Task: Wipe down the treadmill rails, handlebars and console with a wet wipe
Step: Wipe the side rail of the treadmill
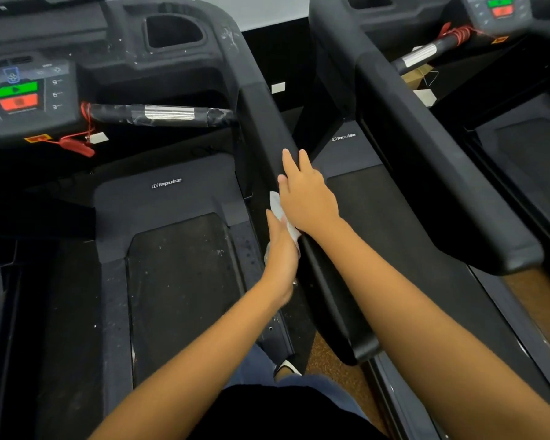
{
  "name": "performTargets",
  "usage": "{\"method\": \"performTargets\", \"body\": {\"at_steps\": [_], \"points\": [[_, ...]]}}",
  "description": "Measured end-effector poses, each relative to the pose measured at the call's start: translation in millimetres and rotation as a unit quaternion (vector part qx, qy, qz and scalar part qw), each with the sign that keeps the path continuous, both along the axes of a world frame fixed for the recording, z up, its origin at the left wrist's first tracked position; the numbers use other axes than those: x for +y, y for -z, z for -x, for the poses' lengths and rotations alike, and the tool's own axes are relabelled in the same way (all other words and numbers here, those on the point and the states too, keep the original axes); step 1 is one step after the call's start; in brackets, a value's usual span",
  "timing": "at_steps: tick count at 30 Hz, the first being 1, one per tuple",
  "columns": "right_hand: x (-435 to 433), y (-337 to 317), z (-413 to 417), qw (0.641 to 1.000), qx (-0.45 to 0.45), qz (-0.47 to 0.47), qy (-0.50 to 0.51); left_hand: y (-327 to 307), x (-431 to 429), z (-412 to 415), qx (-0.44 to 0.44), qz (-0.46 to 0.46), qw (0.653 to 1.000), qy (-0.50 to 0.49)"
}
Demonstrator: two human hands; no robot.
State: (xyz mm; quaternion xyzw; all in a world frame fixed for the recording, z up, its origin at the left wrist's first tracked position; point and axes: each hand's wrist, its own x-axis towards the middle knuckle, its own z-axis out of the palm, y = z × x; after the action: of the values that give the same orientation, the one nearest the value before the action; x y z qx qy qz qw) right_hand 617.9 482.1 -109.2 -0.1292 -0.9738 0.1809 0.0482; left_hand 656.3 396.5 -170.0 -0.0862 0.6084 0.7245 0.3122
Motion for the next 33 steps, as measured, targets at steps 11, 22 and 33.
{"method": "performTargets", "body": {"at_steps": [11, 22, 33], "points": [[-1, -2, -22, 0.997, -0.034, 0.06, 0.04, -24, 9, 24, -0.082, -0.017, 0.992, -0.098], [-1, 0, -23, 0.998, -0.03, 0.032, 0.041, -37, 2, 23, -0.126, -0.053, 0.988, -0.074], [5, -3, -21, 0.994, -0.05, 0.09, 0.028, 1, 5, -53, 0.013, -0.003, 1.0, -0.026]]}}
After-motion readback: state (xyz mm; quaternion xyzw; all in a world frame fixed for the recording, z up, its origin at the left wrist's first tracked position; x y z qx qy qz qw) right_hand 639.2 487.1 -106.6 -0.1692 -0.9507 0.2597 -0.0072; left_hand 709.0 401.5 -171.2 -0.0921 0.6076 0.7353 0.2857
